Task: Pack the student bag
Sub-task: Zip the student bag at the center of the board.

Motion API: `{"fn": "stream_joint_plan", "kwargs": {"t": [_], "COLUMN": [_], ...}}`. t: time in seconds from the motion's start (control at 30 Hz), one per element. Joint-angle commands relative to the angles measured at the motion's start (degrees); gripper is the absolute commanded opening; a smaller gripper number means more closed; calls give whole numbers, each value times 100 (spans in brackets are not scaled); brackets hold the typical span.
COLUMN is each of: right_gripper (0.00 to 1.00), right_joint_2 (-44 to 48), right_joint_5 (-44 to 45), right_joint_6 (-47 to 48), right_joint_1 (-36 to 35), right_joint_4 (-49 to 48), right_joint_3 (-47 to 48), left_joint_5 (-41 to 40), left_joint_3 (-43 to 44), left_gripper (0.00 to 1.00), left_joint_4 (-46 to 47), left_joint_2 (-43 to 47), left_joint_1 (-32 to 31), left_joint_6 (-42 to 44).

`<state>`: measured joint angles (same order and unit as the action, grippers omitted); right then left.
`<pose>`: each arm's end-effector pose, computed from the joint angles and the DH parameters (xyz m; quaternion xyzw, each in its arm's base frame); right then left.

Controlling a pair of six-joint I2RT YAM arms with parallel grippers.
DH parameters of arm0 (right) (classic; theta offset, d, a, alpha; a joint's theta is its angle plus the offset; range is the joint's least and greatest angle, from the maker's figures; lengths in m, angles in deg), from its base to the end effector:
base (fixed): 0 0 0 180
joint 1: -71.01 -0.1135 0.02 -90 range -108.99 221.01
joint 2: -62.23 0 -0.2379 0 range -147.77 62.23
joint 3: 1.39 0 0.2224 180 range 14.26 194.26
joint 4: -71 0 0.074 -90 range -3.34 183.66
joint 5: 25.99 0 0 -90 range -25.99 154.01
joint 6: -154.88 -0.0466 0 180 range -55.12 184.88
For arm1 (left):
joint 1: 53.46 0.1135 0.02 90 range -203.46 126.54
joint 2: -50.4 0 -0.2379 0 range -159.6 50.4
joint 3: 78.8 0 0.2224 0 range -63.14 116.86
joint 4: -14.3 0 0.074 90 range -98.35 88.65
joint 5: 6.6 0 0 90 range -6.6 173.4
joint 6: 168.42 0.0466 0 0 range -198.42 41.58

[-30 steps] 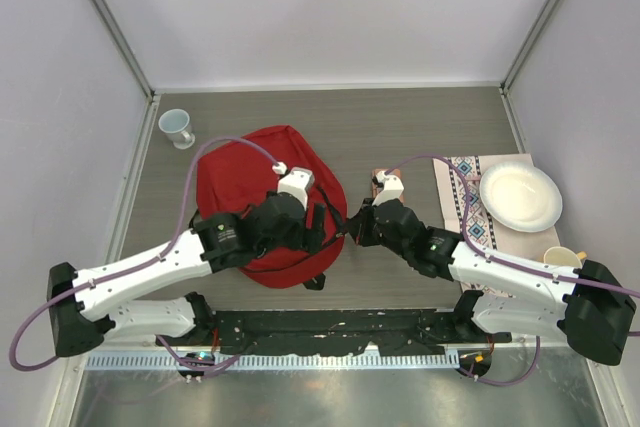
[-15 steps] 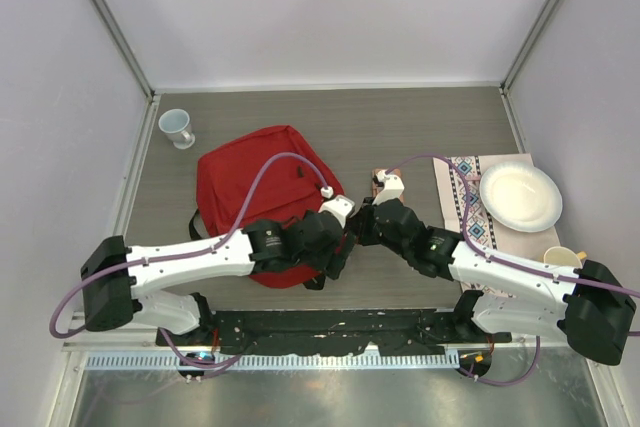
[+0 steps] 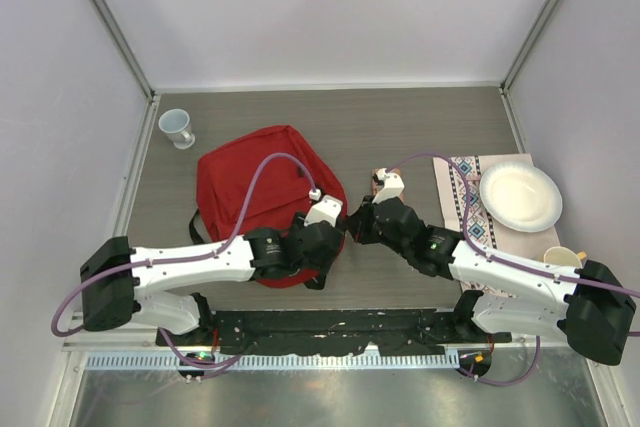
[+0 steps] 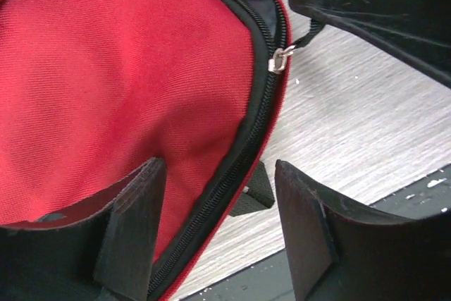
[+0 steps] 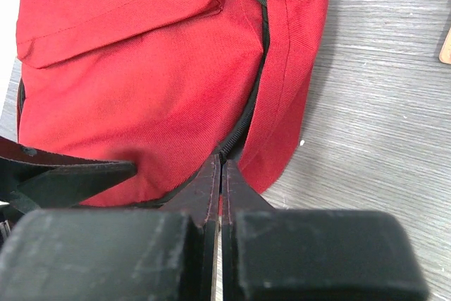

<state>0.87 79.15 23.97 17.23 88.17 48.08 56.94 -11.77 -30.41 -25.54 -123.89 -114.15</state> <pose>0.1443 0.1764 0.2187 -0.0294 0.8565 0.2928 0.4241 0.1035 -0.2291 0.2167 0.2076 0.9040 -0.1123 0.3564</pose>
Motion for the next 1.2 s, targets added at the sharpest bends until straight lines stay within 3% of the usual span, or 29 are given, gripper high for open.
{"fn": "stream_joint_plan", "kwargs": {"t": [0.0, 0.07, 0.2, 0.3, 0.57, 1.17], "right_gripper": [1, 1, 1, 1, 1, 1], "right_joint_2": [133, 133, 98, 2, -630, -1756], "right_joint_5": [183, 165, 174, 262, 25, -379], "right_joint_6": [-67, -58, -67, -75, 74, 443], "right_joint_1": [17, 25, 25, 17, 516, 1335], "right_joint_4": [-187, -187, -187, -204, -529, -1031], "right_joint_3": [291, 309, 327, 344, 634, 1539], "left_joint_5": [-457, -290, 52, 351, 941, 493], "left_joint_3": [-93, -119, -224, -479, -1182, -1982], "left_gripper": [62, 52, 12, 0, 0, 0], "left_joint_4": [348, 375, 401, 445, 524, 735], "left_joint_2": [141, 62, 18, 202, 730, 1019], "left_joint_1": [-23, -23, -32, -67, -392, -1262], "left_joint_6": [-49, -31, -75, -198, -742, -2113]}}
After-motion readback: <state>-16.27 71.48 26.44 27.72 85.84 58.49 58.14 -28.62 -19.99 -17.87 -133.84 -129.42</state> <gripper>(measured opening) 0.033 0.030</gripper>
